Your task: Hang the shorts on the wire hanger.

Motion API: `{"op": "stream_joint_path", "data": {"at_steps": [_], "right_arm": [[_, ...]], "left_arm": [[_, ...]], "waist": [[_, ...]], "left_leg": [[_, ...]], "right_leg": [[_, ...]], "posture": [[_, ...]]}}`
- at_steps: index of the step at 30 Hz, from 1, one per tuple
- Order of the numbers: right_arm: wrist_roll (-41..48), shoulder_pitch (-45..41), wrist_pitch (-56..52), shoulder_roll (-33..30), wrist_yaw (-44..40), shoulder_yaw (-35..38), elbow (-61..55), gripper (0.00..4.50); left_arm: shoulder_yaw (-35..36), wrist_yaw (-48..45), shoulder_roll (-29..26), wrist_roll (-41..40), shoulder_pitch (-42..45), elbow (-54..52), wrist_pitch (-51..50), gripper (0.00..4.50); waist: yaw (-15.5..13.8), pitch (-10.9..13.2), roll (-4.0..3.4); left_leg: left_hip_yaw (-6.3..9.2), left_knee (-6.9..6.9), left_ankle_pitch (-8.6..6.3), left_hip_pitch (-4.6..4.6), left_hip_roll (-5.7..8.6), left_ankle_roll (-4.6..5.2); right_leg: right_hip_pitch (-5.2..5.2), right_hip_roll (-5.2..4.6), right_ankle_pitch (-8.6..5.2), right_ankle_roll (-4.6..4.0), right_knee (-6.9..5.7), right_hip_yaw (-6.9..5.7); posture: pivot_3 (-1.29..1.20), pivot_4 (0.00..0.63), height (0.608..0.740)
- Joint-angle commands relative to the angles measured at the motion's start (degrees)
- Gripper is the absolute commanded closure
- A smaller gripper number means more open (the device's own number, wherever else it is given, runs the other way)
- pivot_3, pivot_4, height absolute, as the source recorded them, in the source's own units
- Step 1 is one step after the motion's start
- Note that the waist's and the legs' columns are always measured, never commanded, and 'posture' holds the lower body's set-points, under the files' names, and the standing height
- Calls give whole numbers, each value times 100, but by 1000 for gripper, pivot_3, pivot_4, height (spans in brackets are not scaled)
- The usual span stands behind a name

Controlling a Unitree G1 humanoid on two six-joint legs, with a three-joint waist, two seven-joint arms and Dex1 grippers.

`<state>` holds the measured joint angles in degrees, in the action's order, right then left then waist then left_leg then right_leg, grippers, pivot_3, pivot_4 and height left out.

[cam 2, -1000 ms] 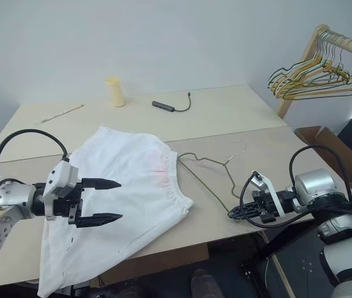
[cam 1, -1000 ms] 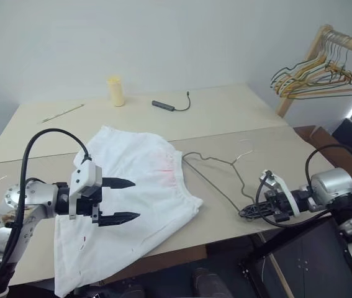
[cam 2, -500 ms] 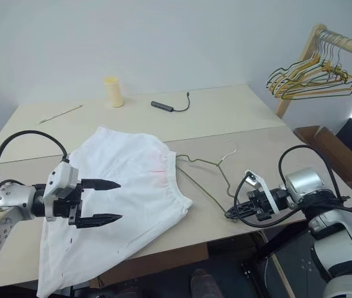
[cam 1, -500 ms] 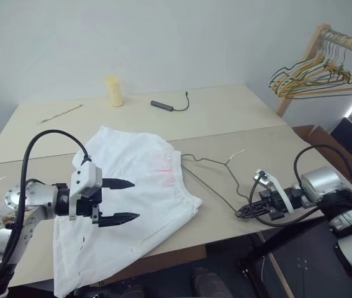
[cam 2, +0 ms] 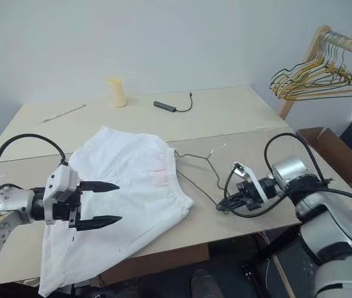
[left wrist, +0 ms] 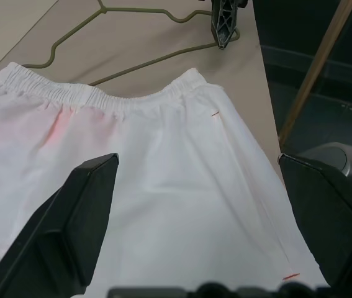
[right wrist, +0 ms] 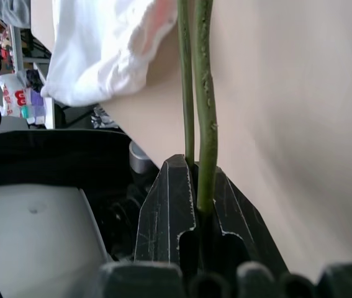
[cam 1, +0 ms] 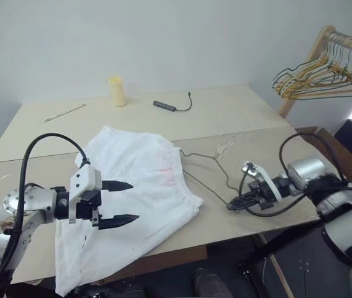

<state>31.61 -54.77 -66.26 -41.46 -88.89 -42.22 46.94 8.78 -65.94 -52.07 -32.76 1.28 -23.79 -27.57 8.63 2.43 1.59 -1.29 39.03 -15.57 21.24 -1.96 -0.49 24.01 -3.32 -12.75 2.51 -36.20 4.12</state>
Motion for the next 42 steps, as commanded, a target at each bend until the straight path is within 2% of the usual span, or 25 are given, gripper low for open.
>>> {"op": "stream_joint_path", "data": {"at_steps": [1,8,16,22,28,33,38,42], "right_arm": [[-28,-265,353,118,-361,-43,364,4500],[92,-480,585,349,-361,-257,672,4500],[-530,-875,917,980,-361,448,1956,4500],[-849,-853,1018,1176,-361,766,2077,4500],[-1259,-948,1316,1275,-205,1599,2321,4500],[-1605,-711,2140,1188,136,2053,1659,4500],[-1616,-72,2954,1028,568,2667,23,4500],[-1631,189,3019,1011,837,2890,-939,4500]], "left_arm": [[17,49,-40,111,-32,-124,132,33],[69,112,-5,123,-75,-171,106,33],[11,179,-4,181,-124,-185,135,33],[59,172,-20,118,-169,-274,80,33],[50,252,20,154,-126,-258,102,33],[69,199,-20,104,-38,-278,133,33],[281,107,-113,-8,330,-175,169,33],[788,300,-27,-669,1313,48,-63,33]], "waist": [[-34,0,0],[-151,0,-2],[-168,-1,-3],[-184,-1,-4],[-175,-1,-4],[-166,-1,-5],[-174,-1,-4],[-179,-1,-4]], "left_leg": [[0,0,0,4,1,0],[0,0,0,2,0,0],[0,0,0,-2,1,-1],[2,1,0,2,1,-1],[2,0,1,0,1,-1],[2,0,1,1,1,-2],[4,0,1,3,0,-2],[6,5,1,6,1,-2]], "right_leg": [[2,-2,0,0,0,0],[4,-1,1,-2,-6,-2],[2,0,3,-5,-8,-2],[4,-1,4,-6,-11,-5],[3,-1,4,-6,-13,-5],[4,-1,4,-6,-12,-4],[4,-1,4,-5,-11,-6],[5,-2,4,-5,-12,-8]], "posture": [[-22,0,740],[-8,0,740],[2,0,740],[3,0,740],[0,0,740],[-8,0,740],[-24,0,740],[-39,0,740]]}}
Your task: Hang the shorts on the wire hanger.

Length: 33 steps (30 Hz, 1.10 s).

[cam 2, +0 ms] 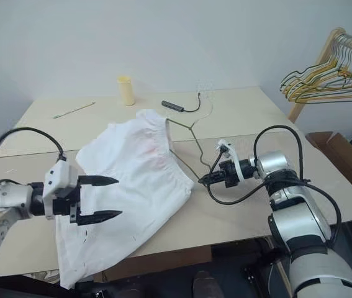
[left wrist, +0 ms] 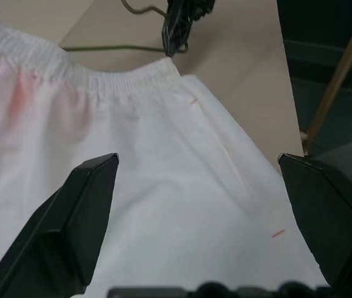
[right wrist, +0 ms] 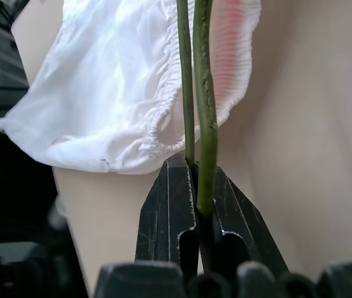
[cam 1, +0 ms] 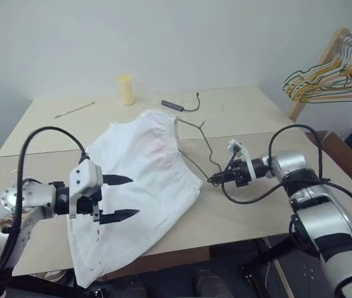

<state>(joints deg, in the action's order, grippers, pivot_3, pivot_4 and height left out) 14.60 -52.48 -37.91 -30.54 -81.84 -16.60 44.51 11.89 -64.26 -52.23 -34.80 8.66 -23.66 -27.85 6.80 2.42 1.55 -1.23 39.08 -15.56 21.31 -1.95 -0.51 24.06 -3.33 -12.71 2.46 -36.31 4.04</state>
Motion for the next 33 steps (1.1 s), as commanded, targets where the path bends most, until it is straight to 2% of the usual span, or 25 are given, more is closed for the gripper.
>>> {"op": "stream_joint_path", "data": {"at_steps": [1,4,8,12,15,21,23,28,33], "right_arm": [[74,55,315,-86,199,375,-971,4500],[48,323,670,-93,337,437,-1699,4500],[-25,503,622,-86,515,326,-2366,4500],[-171,634,694,-60,731,193,-2922,4500],[-442,682,853,-50,925,-19,-3286,4500],[-732,694,889,-103,1044,-340,-3699,4500],[-697,615,577,-55,1033,-387,-3755,4500],[-772,596,493,-18,1123,-492,-3931,4500],[-910,617,471,3,1219,-623,-4000,4500]], "left_arm": [[577,210,-18,-584,901,156,-78,33],[707,426,-122,-663,1881,631,-149,33],[448,435,-417,-427,3079,1451,-248,33],[-177,-145,-804,182,3812,2122,79,33],[-749,-895,-867,646,4301,2921,459,33],[-1518,-2369,-832,1185,4918,4164,854,33],[-1849,-2720,-843,1252,5030,4384,938,33],[-2572,-2824,-950,1041,5165,4582,1128,33],[-2947,-2824,-989,585,5249,4584,899,33]], "waist": [[11,0,0],[18,-1,1],[46,-1,2],[59,0,1],[38,0,0],[38,0,1],[38,0,1],[39,0,1],[41,0,1]], "left_leg": [[0,1,0,0,0,0],[3,1,0,0,1,0],[3,0,0,0,3,0],[3,0,0,-2,4,0],[3,0,1,-2,4,-2],[0,1,3,9,3,-4],[1,1,3,15,3,-4],[2,2,2,22,2,-3],[4,6,2,24,1,-2]], "right_leg": [[-1,0,1,1,1,0],[-3,0,1,2,4,-2],[-3,0,2,3,3,0],[-2,1,1,4,2,0],[-2,3,1,4,2,-3],[7,4,-1,5,3,-3],[11,4,-1,5,6,-3],[17,4,-1,5,6,-3],[19,4,-1,6,1,-3]], "posture": [[-41,0,740],[-42,0,740],[-43,0,740],[-45,0,740],[-47,0,740],[-53,0,740],[-57,0,740],[-65,0,740],[-74,0,740]]}}
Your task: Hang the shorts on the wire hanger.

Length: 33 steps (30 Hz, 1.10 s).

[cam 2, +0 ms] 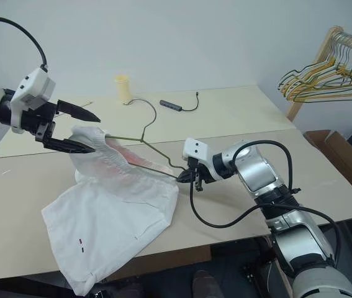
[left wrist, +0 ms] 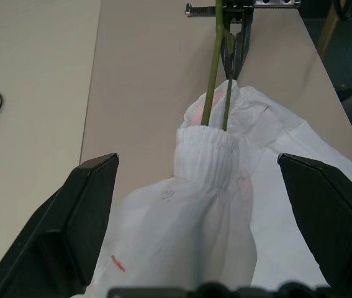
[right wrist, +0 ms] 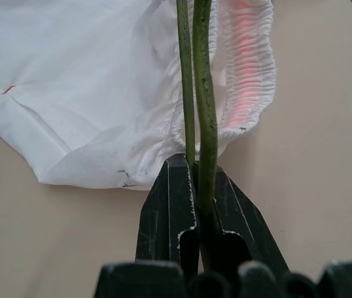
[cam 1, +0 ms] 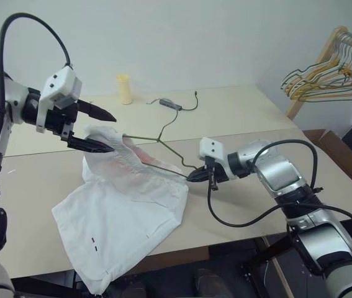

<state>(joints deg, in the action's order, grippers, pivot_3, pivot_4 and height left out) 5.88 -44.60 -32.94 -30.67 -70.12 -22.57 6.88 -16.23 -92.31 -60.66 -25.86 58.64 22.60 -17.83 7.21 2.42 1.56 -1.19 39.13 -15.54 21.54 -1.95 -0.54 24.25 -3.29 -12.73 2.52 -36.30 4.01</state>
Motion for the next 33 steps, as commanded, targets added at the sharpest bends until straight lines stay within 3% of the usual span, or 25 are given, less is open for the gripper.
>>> {"op": "stream_joint_path", "data": {"at_steps": [1,2,9,23,30,33], "right_arm": [[-60,-170,-60,14,47,-54,-245,4500],[-74,-168,-66,8,43,-77,-254,4500],[-118,-162,-104,-3,28,-152,-333,4500],[-185,-171,-133,1,29,-183,-412,4500],[-151,-189,-165,26,43,-142,-464,4500],[-67,-206,-216,75,55,-68,-500,4500]], "left_arm": [[-225,-19,-179,-351,256,-49,-91,33],[-306,-19,-209,-399,268,-48,-100,33],[-592,-19,-164,-19,302,133,85,2191],[-1045,-19,-164,359,222,254,357,2191],[-1144,-19,-113,539,205,340,478,4387],[-1139,-19,-64,596,204,390,512,4455]], "waist": [[0,0,0],[4,0,0],[0,0,0],[3,0,0],[2,0,0],[4,0,0]], "left_leg": [[0,0,0,0,0,0],[0,1,0,0,0,0],[0,3,0,0,1,0],[0,5,0,1,1,0],[0,7,0,4,1,1],[0,7,0,4,1,1]], "right_leg": [[0,0,0,0,-1,0],[0,0,0,0,-1,0],[0,0,0,1,-2,0],[0,0,-1,1,-2,0],[1,0,0,1,-2,0],[0,0,0,1,-3,0]], "posture": [[-74,0,740],[-75,0,740],[-78,0,740],[-79,0,740],[-85,0,740],[-87,0,740]]}}
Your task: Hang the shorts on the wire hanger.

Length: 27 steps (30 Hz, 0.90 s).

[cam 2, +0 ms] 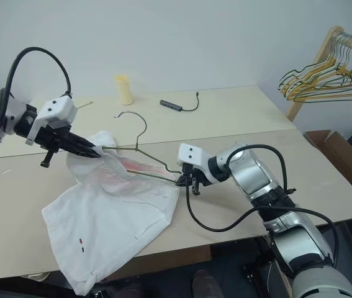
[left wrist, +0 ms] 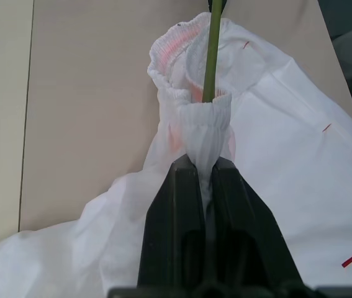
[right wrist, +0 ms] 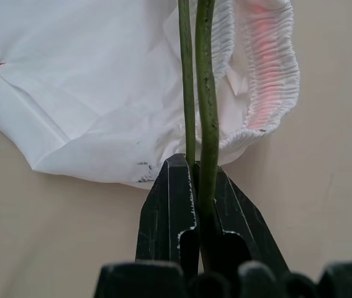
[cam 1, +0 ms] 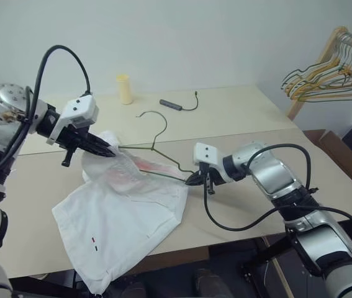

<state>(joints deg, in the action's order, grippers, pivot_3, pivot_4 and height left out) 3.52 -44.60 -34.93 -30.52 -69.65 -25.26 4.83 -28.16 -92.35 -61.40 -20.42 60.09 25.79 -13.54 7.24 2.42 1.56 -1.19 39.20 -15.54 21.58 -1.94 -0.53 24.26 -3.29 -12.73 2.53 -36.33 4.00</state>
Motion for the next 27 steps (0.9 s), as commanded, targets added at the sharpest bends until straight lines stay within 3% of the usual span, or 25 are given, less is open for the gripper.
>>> {"op": "stream_joint_path", "data": {"at_steps": [1,8,9,19,27], "right_arm": [[163,-205,12,69,26,212,-296,4500],[-60,-134,616,95,415,274,-181,4500],[-97,-135,683,95,480,283,-143,3903],[128,-45,590,-13,878,907,-149,543],[1186,316,-1145,-377,817,1671,-865,543]], "left_arm": [[50,-15,18,78,55,84,111,4455],[345,-15,204,561,35,251,276,4455],[367,-15,195,544,23,242,295,4500],[1002,20,373,860,85,637,572,4500],[1408,-15,388,926,-20,716,600,4500]], "waist": [[5,0,0],[9,0,0],[11,0,0],[98,-1,1],[183,-1,1]], "left_leg": [[0,1,0,0,0,0],[0,3,0,0,0,0],[0,3,0,1,0,0],[3,5,0,3,0,0],[12,10,-1,11,0,3]], "right_leg": [[0,0,0,0,0,0],[0,0,0,0,-2,0],[0,0,0,0,-2,0],[-1,-1,1,0,-3,-2],[0,-3,1,0,-1,-7]], "posture": [[-89,0,740],[-90,0,740],[-92,0,740],[-118,0,740],[-118,0,740]]}}
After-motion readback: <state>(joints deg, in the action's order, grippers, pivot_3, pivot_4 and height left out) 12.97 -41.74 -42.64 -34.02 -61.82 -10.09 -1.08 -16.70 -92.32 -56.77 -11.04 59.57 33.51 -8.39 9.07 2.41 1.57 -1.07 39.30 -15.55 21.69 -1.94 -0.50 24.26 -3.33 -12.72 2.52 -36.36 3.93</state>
